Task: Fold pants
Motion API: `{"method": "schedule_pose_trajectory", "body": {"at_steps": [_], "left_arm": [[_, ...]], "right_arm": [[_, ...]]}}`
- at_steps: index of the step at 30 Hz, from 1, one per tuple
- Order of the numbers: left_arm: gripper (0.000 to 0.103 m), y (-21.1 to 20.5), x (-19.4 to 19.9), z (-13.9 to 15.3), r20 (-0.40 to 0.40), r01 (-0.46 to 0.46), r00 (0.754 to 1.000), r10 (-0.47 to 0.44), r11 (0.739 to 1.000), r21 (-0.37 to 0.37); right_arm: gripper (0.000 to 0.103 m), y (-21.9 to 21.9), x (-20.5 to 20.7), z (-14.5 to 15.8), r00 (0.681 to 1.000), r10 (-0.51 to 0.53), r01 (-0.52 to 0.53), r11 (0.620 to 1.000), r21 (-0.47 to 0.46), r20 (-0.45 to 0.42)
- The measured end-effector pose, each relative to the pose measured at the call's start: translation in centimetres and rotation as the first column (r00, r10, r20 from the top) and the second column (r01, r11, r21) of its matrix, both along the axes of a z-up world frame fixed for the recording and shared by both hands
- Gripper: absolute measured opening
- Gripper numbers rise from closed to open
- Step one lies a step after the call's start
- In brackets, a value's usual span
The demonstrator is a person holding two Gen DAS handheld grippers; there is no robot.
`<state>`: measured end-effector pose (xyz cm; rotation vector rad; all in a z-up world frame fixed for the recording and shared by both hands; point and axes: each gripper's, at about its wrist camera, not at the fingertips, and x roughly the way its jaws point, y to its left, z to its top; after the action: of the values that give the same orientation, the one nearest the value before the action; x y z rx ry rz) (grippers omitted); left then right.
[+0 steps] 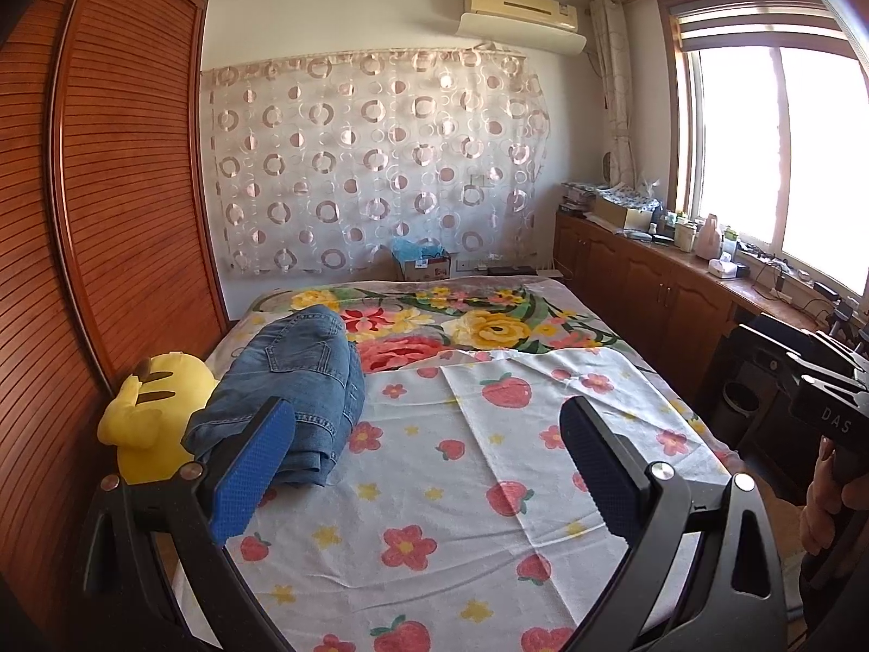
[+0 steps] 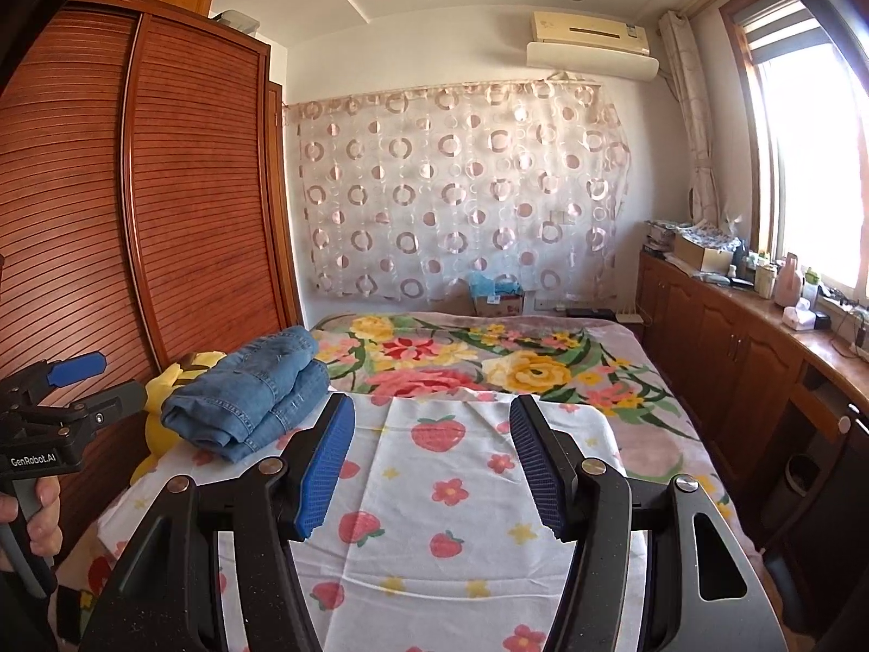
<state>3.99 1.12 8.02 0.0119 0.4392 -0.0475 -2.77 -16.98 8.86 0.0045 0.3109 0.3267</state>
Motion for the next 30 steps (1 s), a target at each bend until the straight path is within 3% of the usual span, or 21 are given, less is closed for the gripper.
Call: {"method": "schedule_pose_trajectory", "body": {"at_steps": [30], "left_arm": [[0.099,0.1,-0.1,0.0,0.001,0.001,1.0,-0.001,1.0,-0.001]], "right_arm": [[0.062,-1.8,0.8,-0.1,1.0,0.015,-0.015,1.0,0.006,0.003]]}}
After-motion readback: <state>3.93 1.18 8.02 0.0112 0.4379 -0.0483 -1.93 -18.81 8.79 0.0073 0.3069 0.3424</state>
